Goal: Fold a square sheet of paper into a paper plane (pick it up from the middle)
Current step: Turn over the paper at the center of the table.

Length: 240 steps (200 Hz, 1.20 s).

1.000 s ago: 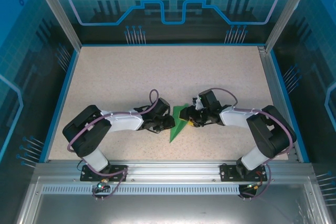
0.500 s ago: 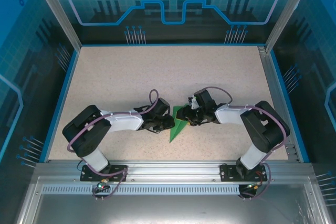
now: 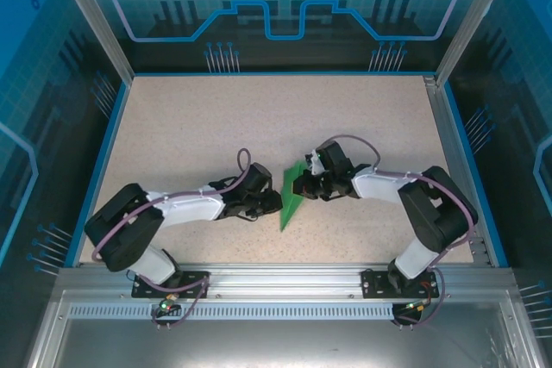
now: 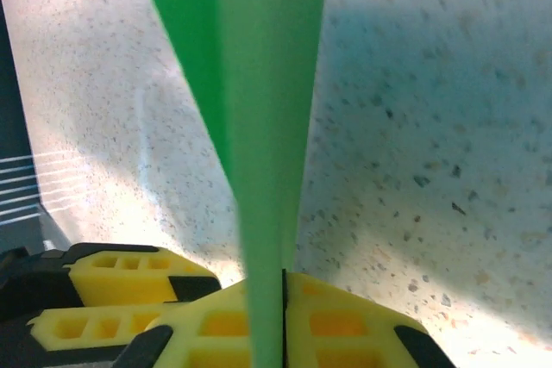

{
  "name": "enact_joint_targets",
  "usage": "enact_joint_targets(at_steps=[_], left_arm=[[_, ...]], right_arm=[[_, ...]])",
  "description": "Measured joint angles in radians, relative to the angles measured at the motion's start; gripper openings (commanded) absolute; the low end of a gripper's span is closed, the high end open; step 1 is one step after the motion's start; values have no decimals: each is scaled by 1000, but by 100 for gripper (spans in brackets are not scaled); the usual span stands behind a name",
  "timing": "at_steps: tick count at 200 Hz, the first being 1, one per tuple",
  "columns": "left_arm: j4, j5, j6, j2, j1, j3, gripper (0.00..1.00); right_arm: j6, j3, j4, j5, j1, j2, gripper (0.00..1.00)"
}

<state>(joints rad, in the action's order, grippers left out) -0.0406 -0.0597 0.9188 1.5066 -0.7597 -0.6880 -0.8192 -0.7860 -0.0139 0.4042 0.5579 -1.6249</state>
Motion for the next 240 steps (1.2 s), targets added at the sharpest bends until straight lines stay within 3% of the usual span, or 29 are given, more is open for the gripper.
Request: enact_joint_targets(at_steps=[33, 72, 99, 125, 150, 174, 191, 221, 240], left_arm=[[-40, 57, 7, -128, 0, 25, 30], [-85, 129, 25, -233, 28, 82, 32], [-107, 174, 35, -277, 40, 112, 32], [-111, 200, 55, -341, 60, 163, 35], [-124, 221, 64, -402, 86, 193, 36], [-138, 232, 70, -448, 101, 200, 37], [-141, 232, 71, -466, 111, 202, 39], [-142, 228, 69, -470, 116, 202, 43], [-135, 214, 69, -464, 117, 202, 44]], right_arm=[[172, -201, -311, -178, 8, 85, 10], [307, -470, -725, -624, 82, 108, 12], [288, -605, -981, -897, 138, -6, 10], [238, -710, -1133, -1029, 206, -201, 10], [197, -820, -1197, -1047, 289, -388, 12], [177, -922, -1203, -1014, 357, -528, 23], [178, -937, -1165, -926, 385, -568, 35], [188, -795, -986, -731, 375, -470, 68], [196, -618, -851, -597, 340, -278, 74]])
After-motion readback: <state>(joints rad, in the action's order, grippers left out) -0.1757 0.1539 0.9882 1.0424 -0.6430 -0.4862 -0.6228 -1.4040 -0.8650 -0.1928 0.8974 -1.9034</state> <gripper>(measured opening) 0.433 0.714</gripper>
